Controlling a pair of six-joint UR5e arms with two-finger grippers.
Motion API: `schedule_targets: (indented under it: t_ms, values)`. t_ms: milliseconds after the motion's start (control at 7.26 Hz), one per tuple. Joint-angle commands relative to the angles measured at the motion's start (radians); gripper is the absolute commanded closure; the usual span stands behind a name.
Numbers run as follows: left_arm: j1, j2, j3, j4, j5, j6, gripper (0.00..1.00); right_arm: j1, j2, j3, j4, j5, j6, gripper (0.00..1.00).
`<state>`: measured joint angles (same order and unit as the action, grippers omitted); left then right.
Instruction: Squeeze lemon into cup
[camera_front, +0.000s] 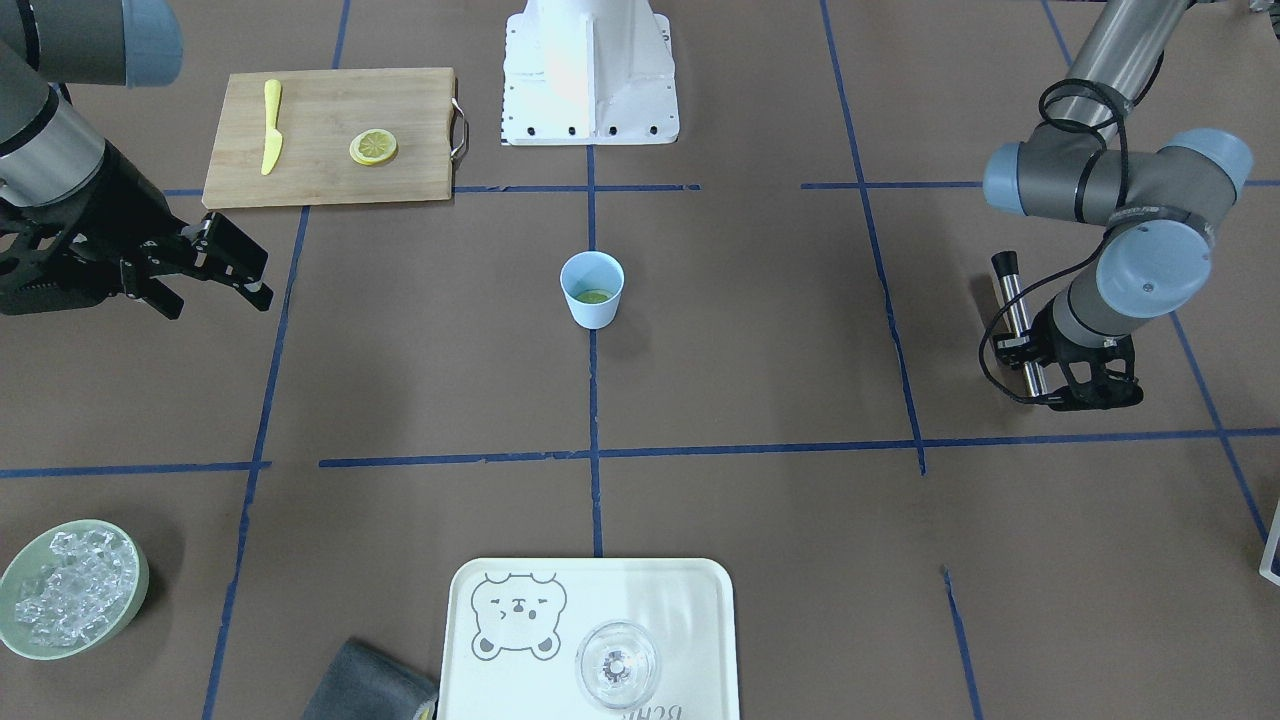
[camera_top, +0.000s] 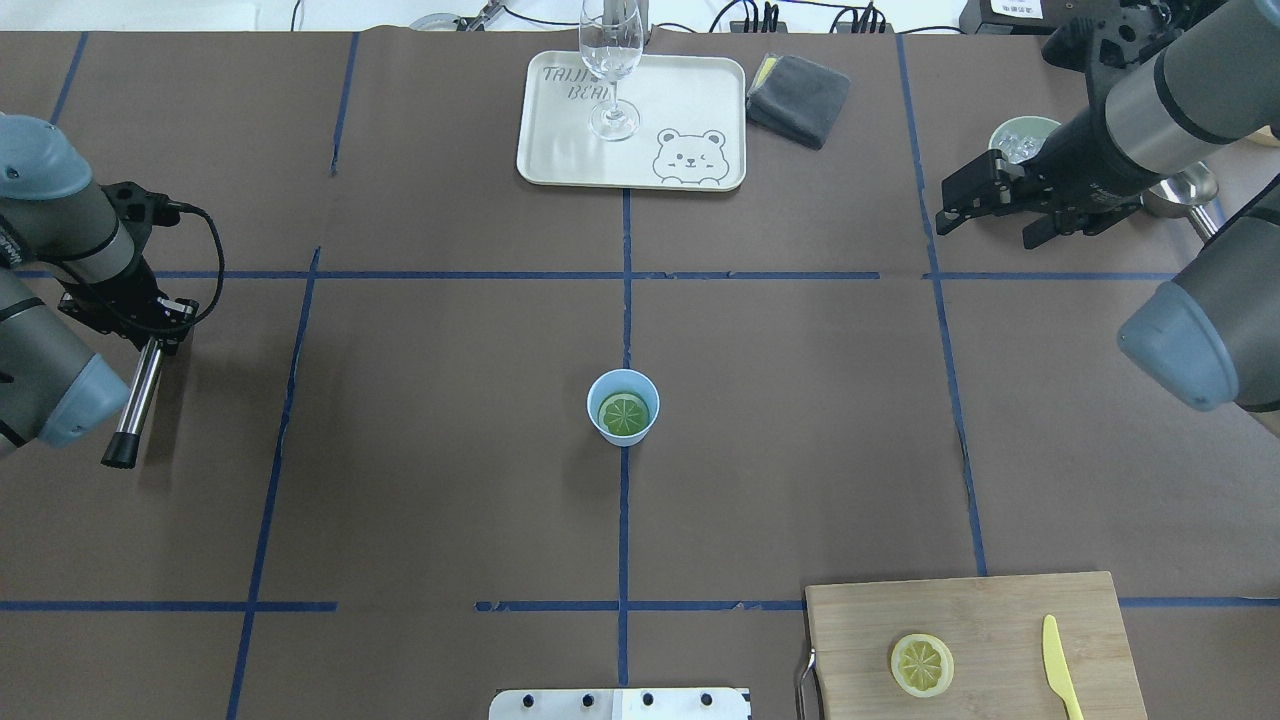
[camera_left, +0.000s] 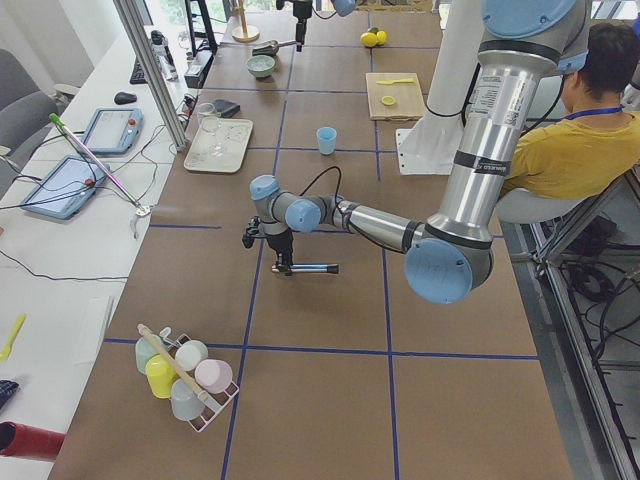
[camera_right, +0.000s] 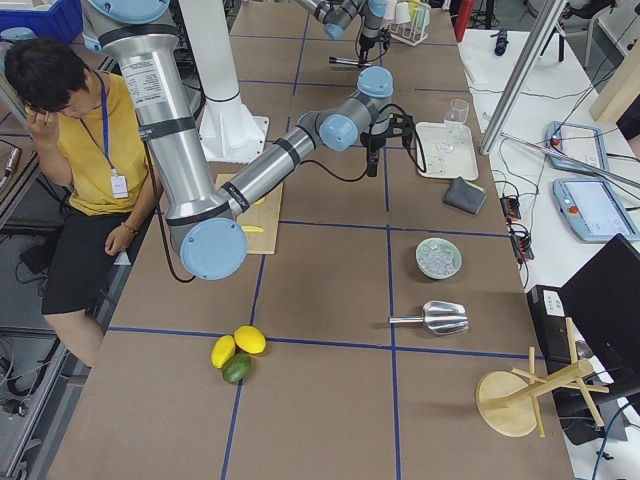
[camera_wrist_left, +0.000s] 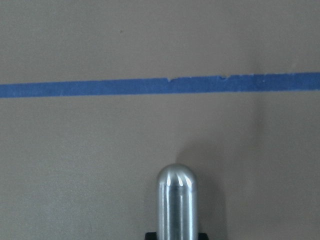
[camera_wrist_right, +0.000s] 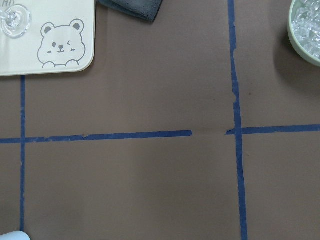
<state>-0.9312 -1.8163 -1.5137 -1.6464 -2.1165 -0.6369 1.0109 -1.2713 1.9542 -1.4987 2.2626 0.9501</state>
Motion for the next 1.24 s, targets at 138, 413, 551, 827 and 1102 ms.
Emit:
schedule_targets:
  t_ms: [138,413,551,827,1102]
  values:
    - [0.000,0.003,0.000,0.000,0.001,-0.003,0.37,0.000,0.000,-0.001,0.000,0.000,-0.001,0.00]
    - [-0.004,0.000,-0.026,0.000,-0.003,-0.003,0.32,0.003,-0.002,-0.001,0.000,0.000,-0.001,0.00]
    - [-0.039,0.002,-0.084,0.000,-0.006,0.002,0.28,0.018,-0.006,-0.004,0.000,0.003,-0.014,0.00]
    - [-0.153,0.000,-0.173,0.005,-0.011,0.060,0.00,0.089,-0.031,-0.052,-0.015,0.006,-0.176,0.00]
    - [-0.301,0.053,-0.166,0.000,-0.191,0.307,0.00,0.185,-0.057,-0.147,-0.017,0.044,-0.348,0.00]
